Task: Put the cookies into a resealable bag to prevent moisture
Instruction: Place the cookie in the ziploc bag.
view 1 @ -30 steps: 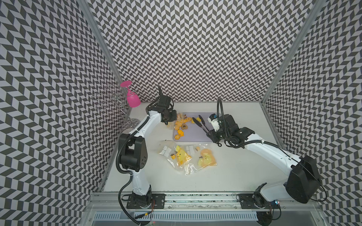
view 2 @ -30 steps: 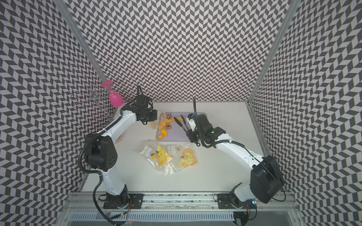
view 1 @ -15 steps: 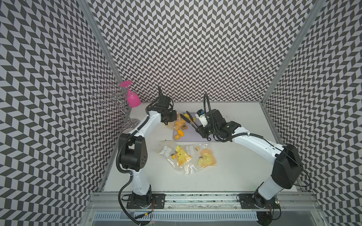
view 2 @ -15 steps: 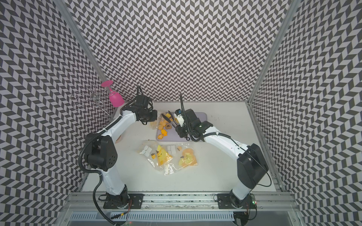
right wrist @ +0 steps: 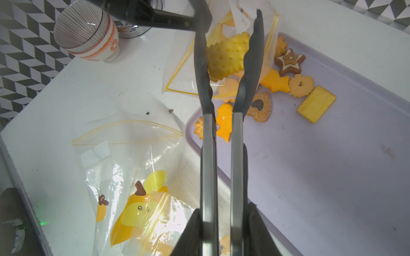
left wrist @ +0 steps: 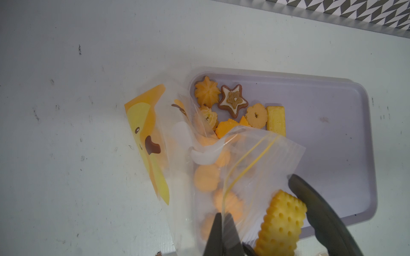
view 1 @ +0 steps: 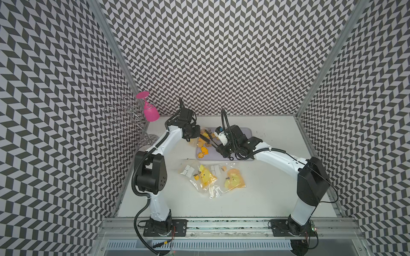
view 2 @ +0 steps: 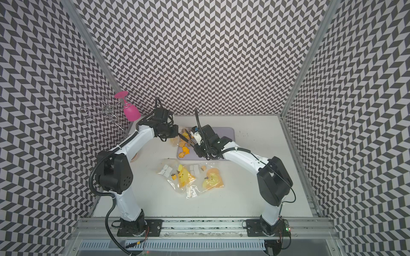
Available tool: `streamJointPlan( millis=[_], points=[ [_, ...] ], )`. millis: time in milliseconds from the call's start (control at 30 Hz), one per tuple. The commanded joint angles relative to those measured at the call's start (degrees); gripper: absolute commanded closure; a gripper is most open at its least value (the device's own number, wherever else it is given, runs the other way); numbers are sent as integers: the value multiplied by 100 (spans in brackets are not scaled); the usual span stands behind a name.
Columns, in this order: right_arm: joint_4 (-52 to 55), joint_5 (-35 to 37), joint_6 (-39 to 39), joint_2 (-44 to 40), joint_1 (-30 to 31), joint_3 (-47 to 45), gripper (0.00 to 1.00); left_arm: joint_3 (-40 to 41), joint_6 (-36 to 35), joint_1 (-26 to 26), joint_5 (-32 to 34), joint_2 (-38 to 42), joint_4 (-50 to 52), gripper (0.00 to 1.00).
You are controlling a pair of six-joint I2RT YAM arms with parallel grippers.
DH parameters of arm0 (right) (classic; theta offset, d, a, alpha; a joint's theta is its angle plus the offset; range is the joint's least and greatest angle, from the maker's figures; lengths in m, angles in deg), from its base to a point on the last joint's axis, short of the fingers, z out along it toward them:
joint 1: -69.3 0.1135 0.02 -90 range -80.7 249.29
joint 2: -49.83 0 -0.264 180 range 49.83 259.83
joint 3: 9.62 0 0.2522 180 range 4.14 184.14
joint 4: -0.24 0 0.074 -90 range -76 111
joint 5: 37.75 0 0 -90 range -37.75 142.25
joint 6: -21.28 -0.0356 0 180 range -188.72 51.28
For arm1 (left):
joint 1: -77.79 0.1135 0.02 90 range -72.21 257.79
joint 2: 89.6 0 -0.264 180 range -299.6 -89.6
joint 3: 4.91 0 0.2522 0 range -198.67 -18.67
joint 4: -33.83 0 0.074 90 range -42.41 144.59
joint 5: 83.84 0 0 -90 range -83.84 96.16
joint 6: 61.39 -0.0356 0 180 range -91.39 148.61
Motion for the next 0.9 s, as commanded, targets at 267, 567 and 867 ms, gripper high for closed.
streamJointPlan(
  millis=[267, 567, 867],
  points=[
    [195, 361, 182, 749, 26, 809, 72, 38, -74, -19, -36, 50, -89, 100],
    [229, 277, 229, 842, 67, 1034, 62, 39, -70, -19, -8, 55, -86, 100],
    [98, 296, 177, 466, 68, 824, 56, 30, -76, -11, 51, 42, -83, 100]
  ],
)
